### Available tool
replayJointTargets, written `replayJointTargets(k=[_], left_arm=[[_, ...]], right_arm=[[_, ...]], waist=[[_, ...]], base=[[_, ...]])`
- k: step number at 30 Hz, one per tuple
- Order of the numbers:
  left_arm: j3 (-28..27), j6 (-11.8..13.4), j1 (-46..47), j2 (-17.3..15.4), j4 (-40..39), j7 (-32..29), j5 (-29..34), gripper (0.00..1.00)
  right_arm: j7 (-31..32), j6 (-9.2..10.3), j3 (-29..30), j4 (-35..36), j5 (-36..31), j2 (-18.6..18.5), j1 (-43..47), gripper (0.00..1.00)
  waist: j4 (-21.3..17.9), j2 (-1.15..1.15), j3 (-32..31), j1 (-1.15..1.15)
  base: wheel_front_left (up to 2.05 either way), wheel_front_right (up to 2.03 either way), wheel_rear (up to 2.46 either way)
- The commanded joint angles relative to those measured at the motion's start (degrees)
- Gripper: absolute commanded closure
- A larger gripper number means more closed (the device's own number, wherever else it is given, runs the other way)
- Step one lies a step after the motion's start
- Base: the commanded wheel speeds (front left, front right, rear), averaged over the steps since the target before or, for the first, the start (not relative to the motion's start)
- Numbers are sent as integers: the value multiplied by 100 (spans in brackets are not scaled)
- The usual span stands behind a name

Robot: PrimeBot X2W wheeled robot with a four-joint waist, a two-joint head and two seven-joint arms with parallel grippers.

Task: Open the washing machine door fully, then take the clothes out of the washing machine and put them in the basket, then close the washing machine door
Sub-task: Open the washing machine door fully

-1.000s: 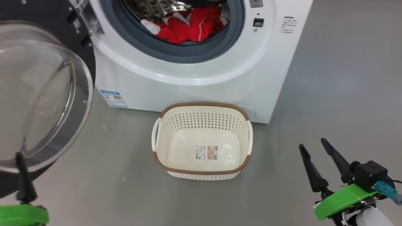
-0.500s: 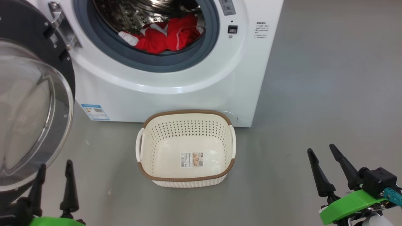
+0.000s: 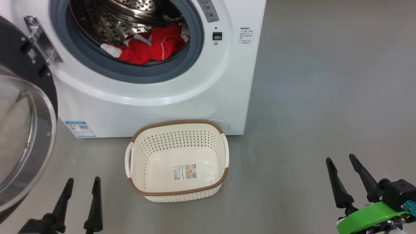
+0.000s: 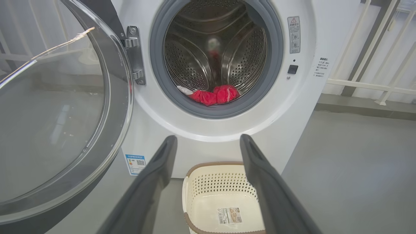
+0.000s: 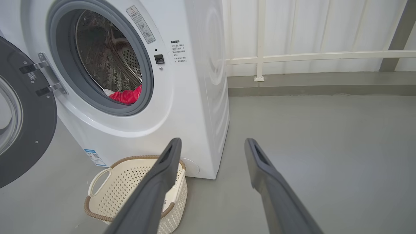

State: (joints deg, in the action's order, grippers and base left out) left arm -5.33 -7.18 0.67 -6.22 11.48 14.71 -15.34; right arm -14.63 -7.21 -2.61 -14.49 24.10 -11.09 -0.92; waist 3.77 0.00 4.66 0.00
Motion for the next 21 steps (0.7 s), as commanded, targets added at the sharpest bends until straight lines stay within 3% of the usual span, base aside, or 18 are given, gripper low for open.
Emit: replayJointTargets(k=[1, 21], left_arm=[[-161, -31, 6, -59, -204, 29, 13, 0], [-63, -31, -353, 113, -398, 29, 20, 0]], right_arm=[[-37, -28, -94, 149, -35, -91, 11, 0], [-37, -28, -14, 169, -37, -61, 262, 0]], waist=[[-79, 0, -45, 0], [-503, 0, -164, 0]], base=[[0, 0, 0], [0, 0, 0]])
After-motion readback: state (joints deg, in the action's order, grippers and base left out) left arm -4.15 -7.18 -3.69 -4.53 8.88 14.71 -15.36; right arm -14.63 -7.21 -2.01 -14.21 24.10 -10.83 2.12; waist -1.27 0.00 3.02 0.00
